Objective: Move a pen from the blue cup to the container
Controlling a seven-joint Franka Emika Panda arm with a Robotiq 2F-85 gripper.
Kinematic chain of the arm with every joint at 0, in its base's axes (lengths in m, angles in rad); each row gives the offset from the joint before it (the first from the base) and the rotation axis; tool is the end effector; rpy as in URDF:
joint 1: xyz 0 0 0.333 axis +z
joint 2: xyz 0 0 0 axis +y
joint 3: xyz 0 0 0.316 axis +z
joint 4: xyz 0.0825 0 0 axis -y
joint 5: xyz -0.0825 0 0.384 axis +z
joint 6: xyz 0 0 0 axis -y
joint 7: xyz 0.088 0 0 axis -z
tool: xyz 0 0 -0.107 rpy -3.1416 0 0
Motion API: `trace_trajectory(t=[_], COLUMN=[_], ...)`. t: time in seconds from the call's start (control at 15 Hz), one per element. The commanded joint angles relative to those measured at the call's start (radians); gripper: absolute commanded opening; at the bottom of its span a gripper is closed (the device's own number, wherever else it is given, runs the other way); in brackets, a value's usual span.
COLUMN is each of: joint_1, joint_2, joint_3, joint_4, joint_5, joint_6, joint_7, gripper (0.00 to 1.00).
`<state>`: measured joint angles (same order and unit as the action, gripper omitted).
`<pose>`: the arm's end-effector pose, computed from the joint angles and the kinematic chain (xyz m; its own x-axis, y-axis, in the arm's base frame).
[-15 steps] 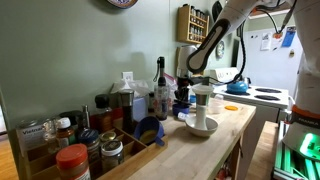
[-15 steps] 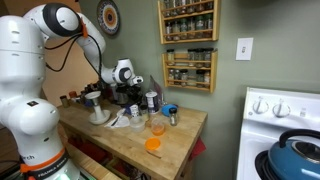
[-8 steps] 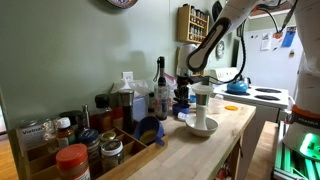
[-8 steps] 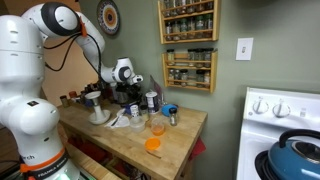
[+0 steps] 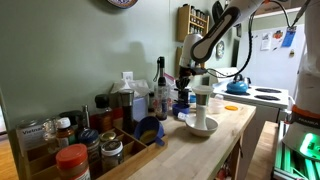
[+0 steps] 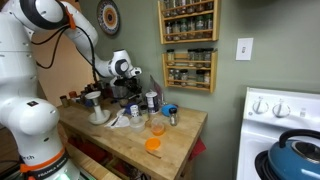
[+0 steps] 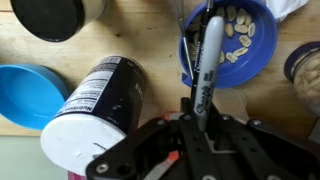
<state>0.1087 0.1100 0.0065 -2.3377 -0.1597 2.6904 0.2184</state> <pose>0.5324 0.0668 0.3126 0.9677 0.0371 0.2495 0.0258 -0.9985 0.0481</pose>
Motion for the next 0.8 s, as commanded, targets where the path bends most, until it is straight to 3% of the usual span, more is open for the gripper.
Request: trace_trajectory(t=[0.0,0.27,0.4,0.47,0.6,0.67,0.73], joint_1=[-0.027,0.023,0.033,-0.030,-0.170,-0.165,-0.095], joint_2=[-0.109,-0.270,-0.348,-0.389,-0.329,-0.360,-0.329], joint_3=[0.021,0.067,0.072,0.103,0.201,0.203,0.135], joint_4=[-0.149,-0.373,-0.473,-0.538,-0.441,-0.449,-0.440], joint_5=[0.105,0.455,0.437,0.343,0.357,0.382,0.339], joint_6=[0.077,0.337,0.456,0.511,0.519,0.497,0.504], joint_7=[-0.044,-0.182,-0.151,-0.093,-0.114,-0.120,-0.100], gripper=[0.04,0.05,0.04,0.04,0.04,0.05,0.04])
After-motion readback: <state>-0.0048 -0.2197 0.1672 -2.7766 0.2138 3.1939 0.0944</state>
